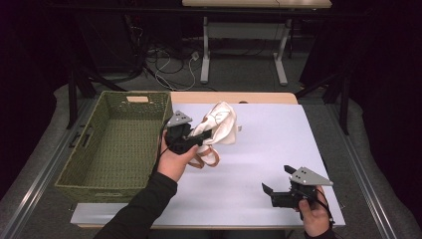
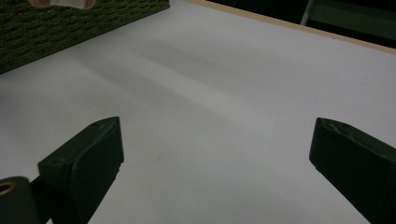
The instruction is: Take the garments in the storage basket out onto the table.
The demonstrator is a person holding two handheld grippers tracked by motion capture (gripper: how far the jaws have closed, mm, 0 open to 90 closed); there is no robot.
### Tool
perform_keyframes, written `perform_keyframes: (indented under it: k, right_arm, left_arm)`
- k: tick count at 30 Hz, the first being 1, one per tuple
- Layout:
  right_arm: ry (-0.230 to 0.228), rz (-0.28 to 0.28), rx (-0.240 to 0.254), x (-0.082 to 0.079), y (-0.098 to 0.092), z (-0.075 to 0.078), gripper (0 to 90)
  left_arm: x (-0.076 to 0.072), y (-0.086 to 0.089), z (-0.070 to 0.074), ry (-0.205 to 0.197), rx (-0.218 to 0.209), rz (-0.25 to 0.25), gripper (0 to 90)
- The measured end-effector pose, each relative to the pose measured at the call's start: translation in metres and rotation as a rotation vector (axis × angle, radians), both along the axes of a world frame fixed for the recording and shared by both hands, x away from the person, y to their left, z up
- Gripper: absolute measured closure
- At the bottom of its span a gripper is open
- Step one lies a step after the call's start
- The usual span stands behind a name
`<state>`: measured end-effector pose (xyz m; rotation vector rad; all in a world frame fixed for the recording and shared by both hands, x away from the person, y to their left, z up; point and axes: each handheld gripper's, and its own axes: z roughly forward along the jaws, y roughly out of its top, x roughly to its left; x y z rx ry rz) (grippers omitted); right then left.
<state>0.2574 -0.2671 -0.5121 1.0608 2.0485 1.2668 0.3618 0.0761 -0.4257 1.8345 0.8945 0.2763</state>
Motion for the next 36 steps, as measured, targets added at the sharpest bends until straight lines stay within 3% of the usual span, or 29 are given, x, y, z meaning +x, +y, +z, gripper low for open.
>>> perform_keyframes:
  k: [19, 31, 36]
  right_arm:
    - [0.004, 0.005, 0.006, 0.0, 0.001, 0.0, 2.8]
    - [0.006, 0.006, 0.013, 0.0, 0.002, -0.001, 2.8]
    - [0.003, 0.007, 0.007, 0.0, 0.003, -0.001, 2.8]
  left_arm:
    - [-0.012, -0.034, -0.031, 0.023, -0.009, -0.061, 76.3]
    - [-0.02, -0.047, -0.054, 0.058, 0.013, -0.108, 76.3]
    - [-0.025, -0.052, -0.065, 0.083, -0.004, -0.116, 76.3]
